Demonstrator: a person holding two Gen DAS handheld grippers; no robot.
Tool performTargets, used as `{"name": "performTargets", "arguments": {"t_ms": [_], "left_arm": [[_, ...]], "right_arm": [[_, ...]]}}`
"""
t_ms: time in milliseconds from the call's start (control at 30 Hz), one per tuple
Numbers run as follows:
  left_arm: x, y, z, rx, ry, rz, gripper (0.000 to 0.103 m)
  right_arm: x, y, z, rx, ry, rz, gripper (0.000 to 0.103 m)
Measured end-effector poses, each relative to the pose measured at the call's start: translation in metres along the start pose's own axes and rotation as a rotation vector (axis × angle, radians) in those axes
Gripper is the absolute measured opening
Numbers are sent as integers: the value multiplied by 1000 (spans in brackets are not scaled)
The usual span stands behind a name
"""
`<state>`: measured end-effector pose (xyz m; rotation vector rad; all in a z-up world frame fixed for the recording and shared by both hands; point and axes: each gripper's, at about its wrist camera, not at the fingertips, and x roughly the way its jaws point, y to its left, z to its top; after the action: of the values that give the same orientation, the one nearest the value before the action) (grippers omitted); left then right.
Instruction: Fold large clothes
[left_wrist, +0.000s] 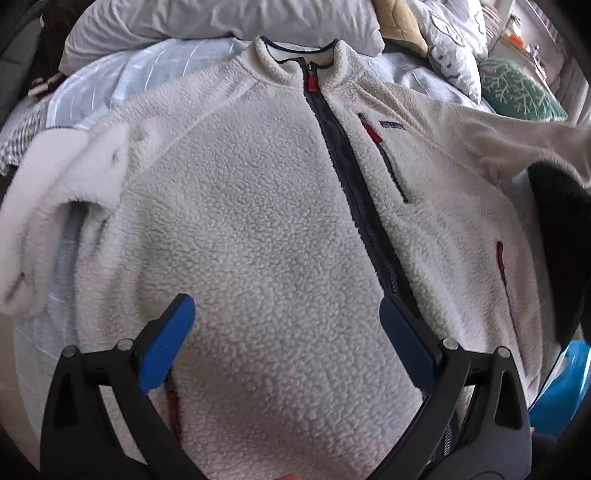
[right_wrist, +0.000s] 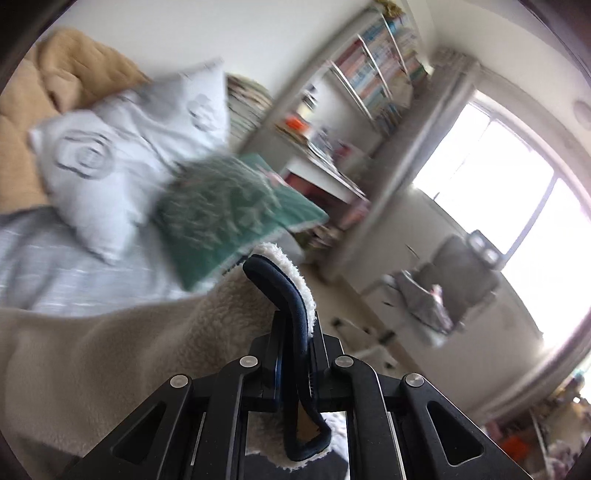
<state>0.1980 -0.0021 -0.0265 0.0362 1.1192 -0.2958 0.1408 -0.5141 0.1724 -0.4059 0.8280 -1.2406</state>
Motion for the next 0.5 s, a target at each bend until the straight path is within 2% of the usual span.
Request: {"name": "performTargets", "arguments": {"t_ms": [100, 200, 233, 267, 333, 400, 500], "left_arm": [[0, 5, 1, -32, -5, -25, 100], [-3, 13, 2, -70, -19, -40, 100], [-5, 16, 3, -83, -23, -43, 100], [-6, 19, 3, -92, -25, -44, 100], [-8, 24, 3, -102, -21, -32, 100], [-11, 29, 1, -105, -18, -12, 100], [-16, 39, -7, -100, -5, 21, 100]], "right_arm": [[43, -7, -7, 29, 78, -31, 11], [67, -13, -23, 123, 127, 89, 19], [72, -15, -27, 146, 144, 128, 29], [71, -17, -31, 159, 145, 153, 45], [56, -18, -37, 176, 109, 208, 66], [34, -18, -41, 180, 67, 269, 68], [-15, -22, -45, 170, 28, 427, 71]]}}
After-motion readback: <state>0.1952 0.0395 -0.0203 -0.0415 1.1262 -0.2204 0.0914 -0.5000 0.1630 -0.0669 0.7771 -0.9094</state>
